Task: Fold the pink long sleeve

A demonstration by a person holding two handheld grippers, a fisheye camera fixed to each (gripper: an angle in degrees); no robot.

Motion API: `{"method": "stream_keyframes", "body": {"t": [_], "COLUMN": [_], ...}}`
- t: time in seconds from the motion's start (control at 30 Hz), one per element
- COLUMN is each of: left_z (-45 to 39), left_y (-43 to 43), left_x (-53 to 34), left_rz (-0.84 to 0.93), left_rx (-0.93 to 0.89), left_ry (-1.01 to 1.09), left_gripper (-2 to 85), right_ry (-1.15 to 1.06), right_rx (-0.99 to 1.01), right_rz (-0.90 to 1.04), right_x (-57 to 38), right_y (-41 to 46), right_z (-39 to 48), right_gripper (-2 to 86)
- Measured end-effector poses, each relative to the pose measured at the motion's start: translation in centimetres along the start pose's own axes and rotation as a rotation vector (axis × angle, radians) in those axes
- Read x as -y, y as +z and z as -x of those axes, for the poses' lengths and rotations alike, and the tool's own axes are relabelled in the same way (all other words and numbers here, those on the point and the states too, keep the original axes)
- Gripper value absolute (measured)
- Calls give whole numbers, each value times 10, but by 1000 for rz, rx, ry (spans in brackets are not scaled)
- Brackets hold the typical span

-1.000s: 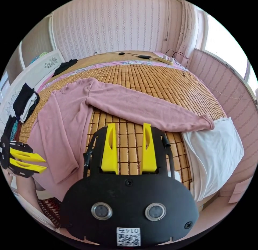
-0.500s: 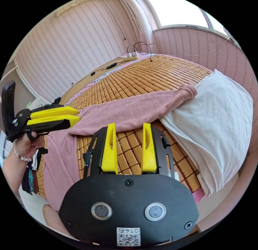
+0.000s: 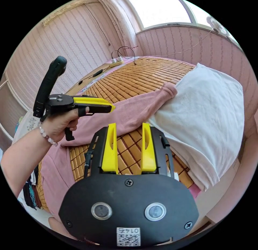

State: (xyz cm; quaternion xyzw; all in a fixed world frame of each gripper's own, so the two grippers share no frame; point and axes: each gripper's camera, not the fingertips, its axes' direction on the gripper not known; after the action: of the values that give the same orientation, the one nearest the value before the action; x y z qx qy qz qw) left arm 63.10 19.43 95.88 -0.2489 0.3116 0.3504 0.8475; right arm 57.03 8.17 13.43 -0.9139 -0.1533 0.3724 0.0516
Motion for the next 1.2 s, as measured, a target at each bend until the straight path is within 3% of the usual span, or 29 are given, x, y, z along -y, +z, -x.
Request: {"method": "stream_keyframes", "body": {"t": [0.07, 0.17, 0.5, 1.2], "left_z": [-5, -8, -26, -19], "left_y": [16, 18, 13, -82], "left_x": [0, -3, -5, -62], "left_rz": [61, 21, 20, -62], "left_rx": [-6, -39, -38, -53], "left_ry": [1, -13, 21, -68], "left_gripper": [84, 75, 0, -10], "right_ry": [-5, -3, 50, -64], "right_rx": [-30, 36, 86, 77], "right_rz": [-36, 70, 76, 47], "right_x": [-1, 3, 4, 0], "right_y": [-1, 17, 27, 12], "right_z": [-2, -7, -18, 4], "right_gripper": [142, 145, 31, 9]}}
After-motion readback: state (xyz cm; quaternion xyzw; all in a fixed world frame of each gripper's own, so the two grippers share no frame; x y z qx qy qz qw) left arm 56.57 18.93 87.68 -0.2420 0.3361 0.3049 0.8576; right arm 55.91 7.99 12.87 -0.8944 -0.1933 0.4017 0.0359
